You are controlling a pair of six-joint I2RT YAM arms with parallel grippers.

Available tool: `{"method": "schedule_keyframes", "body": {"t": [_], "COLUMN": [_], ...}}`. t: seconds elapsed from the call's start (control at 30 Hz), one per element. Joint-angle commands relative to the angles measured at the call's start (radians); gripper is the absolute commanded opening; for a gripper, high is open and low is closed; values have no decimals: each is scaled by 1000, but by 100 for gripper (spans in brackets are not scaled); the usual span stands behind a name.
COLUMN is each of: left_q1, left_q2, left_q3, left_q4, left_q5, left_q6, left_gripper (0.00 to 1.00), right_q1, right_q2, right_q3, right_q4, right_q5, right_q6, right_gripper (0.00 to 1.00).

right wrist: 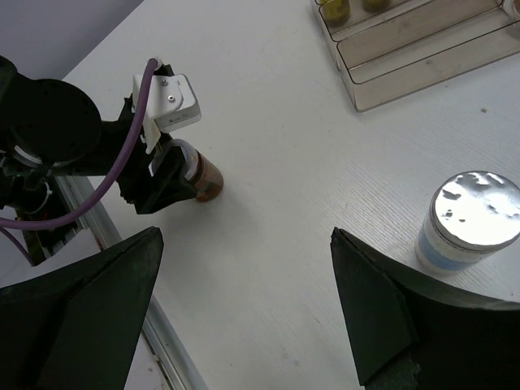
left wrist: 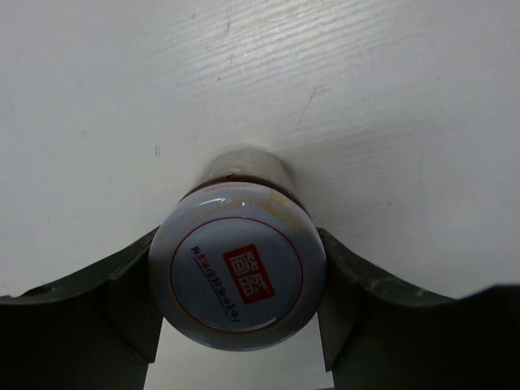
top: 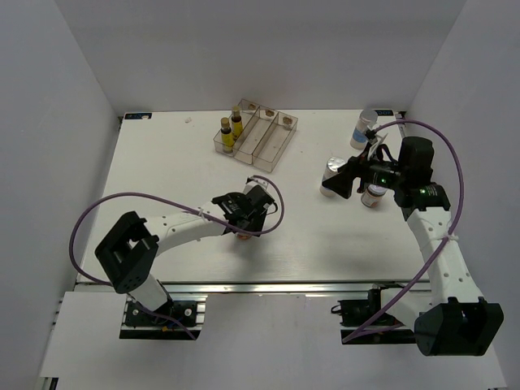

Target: Organize the condiment bottles

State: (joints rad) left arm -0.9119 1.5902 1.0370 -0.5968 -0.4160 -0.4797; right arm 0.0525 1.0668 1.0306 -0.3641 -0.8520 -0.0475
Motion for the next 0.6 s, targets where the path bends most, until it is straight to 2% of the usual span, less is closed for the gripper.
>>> {"method": "schedule_keyframes", "body": {"t": [0.0, 0.07, 0.1, 0.17, 0.2, 0.43, 0.5, 0.57], "left_q1": [-4, -4, -4, -4, -4, 4, 39, 86], "left_q2": [-26, -35, -35, -32, -30, -3, 14, 50], "left_q3": [47, 54, 57, 69, 75, 201, 283, 340], "left_q4": [26, 35, 37, 37, 34, 28, 40, 64], "left_q5": [-29, -23, -21, -20, -23, -124, -127, -124], "left_q6": [-2, 4, 6, 12, 10, 47, 69, 85], "left_gripper": [67, 60, 49, 37, 28, 15, 11, 3], "right_q1": [-6, -6, -8, -8, -8, -8, -8, -8], "right_q2": [-28, -30, -30, -30, -28, -31, -34, -41], "right_q3": [-10, -15, -17, -20, -18, -24, -27, -32], "right_q4": [33, 31, 31, 33, 33, 33, 33, 36], "right_q5": [-32, -35, -39, -44, -45, -50, -48, -48], "right_q6": [-3, -6, -8, -9, -11, -18, -18, -20], "right_gripper": [89, 89, 89, 89, 89, 88, 88, 88]}}
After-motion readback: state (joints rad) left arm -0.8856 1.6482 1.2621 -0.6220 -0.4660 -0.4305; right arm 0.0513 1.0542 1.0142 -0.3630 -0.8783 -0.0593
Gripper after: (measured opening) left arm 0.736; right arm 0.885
